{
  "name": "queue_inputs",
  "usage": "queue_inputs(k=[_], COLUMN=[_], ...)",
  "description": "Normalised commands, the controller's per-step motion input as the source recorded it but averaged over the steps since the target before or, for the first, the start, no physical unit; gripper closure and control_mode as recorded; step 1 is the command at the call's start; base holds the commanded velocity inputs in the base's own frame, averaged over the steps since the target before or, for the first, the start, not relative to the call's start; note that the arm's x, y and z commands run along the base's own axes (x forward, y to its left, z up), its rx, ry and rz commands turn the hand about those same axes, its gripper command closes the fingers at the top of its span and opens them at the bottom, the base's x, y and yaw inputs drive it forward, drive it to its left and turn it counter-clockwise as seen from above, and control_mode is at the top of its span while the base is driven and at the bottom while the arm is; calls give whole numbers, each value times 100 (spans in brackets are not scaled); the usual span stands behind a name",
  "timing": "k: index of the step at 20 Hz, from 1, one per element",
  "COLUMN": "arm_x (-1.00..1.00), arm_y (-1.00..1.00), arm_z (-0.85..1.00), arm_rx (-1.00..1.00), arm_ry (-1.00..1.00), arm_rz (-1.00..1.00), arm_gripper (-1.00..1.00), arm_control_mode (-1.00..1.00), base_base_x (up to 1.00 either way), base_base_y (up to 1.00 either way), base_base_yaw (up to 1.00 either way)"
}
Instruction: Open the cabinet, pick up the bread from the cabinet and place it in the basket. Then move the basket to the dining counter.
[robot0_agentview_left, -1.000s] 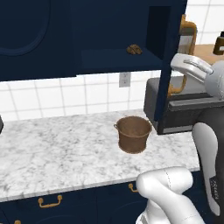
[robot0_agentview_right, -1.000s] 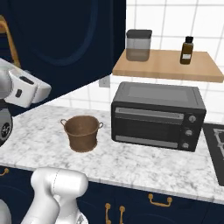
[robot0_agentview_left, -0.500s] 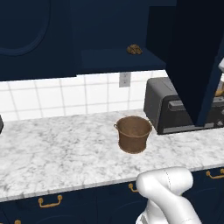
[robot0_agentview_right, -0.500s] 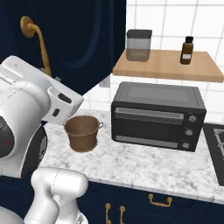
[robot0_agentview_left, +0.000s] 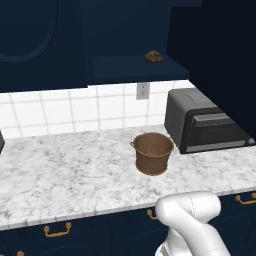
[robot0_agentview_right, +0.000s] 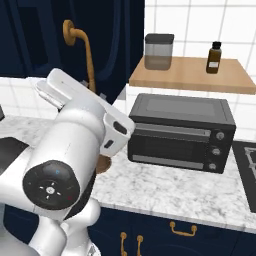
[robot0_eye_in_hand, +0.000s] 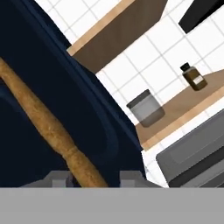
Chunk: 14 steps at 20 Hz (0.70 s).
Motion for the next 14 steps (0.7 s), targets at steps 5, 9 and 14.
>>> queue_inputs(k=[5, 9, 14], arm_x=[-85, -100, -48], arm_y=[-28, 40, 100], arm_z=[21, 34, -11], arm_rx=[0, 0, -14], arm_ry=[5, -6, -3], arm_rz=[-12, -5, -3], arm_gripper=[100, 100, 100], arm_control_mode=[-100, -100, -100], base_base_x=[0, 0, 0], base_base_y=[0, 0, 0], base_base_yaw=[0, 0, 0])
